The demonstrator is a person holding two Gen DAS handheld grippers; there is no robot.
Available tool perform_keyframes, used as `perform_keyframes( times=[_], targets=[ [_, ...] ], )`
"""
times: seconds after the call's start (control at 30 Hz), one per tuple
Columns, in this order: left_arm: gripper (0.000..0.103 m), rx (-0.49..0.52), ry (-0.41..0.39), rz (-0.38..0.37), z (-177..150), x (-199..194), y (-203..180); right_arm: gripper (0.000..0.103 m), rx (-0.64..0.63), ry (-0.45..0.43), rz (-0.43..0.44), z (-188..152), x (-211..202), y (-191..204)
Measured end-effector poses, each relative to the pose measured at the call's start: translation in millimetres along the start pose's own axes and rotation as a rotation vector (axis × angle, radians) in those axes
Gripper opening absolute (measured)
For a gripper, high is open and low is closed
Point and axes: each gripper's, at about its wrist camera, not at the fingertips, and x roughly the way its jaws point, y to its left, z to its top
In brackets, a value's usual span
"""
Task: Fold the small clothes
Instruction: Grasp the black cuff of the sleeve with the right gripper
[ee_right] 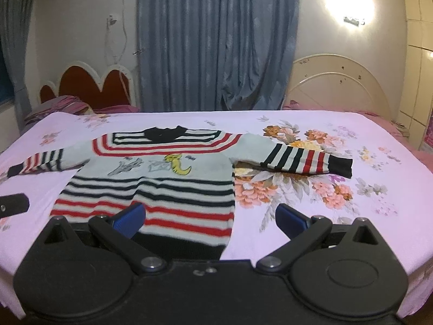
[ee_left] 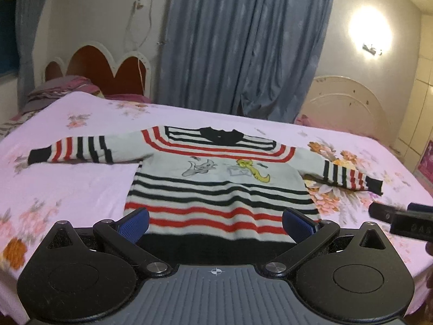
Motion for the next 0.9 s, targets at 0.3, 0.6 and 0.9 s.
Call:
perform_keyframes(
  times=[0.3, 0.6, 0.9],
  targets=[
    [0.103, 0.035, -0.021, -0.034, 44, 56, 13, 0.098, 0.052, -0.02, -0.038, 32, 46, 10],
    [0.103, 0.012, 0.023, -0.18, 58, 110, -1, 0.082, 0.151, -0.036, -0.102, 46, 73, -20],
    [0.103, 0.03, 0.064, -0.139, 62, 165, -45, 0.054, 0.3, 0.001, -0.191, 50, 141, -116]
  ],
)
